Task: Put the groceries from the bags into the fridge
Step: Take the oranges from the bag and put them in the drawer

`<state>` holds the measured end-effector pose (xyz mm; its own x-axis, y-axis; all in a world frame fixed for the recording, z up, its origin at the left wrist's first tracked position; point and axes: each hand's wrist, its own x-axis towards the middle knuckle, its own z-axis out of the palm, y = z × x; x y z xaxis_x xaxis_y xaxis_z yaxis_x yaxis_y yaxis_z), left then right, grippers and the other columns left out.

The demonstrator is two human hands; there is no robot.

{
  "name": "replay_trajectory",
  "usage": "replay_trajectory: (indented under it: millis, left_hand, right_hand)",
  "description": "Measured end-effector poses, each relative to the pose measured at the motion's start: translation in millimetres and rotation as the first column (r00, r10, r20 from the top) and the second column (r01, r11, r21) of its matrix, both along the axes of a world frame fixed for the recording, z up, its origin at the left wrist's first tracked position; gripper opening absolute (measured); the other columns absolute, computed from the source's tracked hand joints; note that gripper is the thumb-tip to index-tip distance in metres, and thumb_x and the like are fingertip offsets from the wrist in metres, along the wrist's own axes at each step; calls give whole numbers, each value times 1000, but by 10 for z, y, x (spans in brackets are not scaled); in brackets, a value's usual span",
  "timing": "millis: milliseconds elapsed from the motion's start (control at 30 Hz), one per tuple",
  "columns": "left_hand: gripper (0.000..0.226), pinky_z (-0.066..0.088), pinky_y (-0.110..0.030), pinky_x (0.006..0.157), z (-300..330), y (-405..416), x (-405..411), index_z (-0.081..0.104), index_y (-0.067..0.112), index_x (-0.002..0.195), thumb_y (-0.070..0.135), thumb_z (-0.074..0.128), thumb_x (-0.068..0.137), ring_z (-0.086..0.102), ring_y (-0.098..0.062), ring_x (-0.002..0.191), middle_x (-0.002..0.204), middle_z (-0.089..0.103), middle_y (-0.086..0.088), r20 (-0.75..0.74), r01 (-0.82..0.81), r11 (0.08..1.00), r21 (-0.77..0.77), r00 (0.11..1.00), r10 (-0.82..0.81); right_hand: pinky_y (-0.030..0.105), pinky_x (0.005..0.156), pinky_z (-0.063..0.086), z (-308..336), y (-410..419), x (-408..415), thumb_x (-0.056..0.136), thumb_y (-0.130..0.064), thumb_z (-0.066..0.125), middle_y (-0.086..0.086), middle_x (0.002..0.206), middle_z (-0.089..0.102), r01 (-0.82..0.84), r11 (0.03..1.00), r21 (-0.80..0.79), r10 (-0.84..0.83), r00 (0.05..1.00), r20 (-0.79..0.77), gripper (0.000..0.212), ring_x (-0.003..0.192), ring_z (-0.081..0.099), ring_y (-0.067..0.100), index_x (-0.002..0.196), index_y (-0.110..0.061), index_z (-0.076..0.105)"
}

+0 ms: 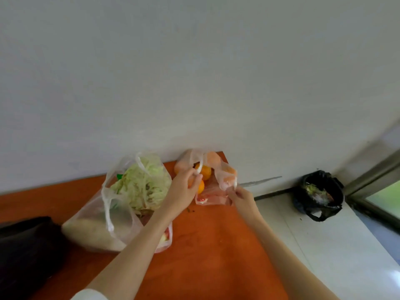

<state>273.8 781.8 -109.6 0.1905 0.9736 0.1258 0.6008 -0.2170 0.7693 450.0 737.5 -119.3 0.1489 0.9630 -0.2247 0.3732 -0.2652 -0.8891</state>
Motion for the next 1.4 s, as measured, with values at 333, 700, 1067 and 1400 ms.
replay_trajectory:
  millis: [333,700,1067,1400]
  left_hand:
    - [30,42,-21,54,105,-577,-23,52,14,70,30,47,95,53,-8,58,60,53,-4,221,-233,970,-66,945,242]
    - [16,36,-26,46,-42,-1087,-317,52,15,102,20,37,98,49,-17,56,68,54,-4,103,-277,820,-500,922,374]
    - [75,37,-42,95,-315,-1410,82,50,28,123,80,28,75,41,-27,121,131,44,-2,-706,-92,959,-267,697,-130]
    - [23,53,-28,53,-439,-1274,-120,62,3,90,11,41,97,64,-18,62,82,63,-17,492,101,559,-823,620,612]
  right_hand:
    - [34,60,38,57,-517,271,91,-16,50,15,67,52,363,931,-23,-364,927,-96,27,61,45,22,83,7,64]
    - [20,41,32,-89,-1228,1058,95,-12,46,11,76,48,612,771,-173,-636,732,-245,15,48,36,10,98,-8,60]
    - [37,91,27,-397,-1293,553,84,-65,40,-6,124,49,59,967,-246,174,550,817,50,112,39,18,126,-38,50]
    - [25,80,52,-499,-1194,873,100,-11,31,18,99,60,-80,961,-266,-171,585,-793,25,90,65,21,92,0,52]
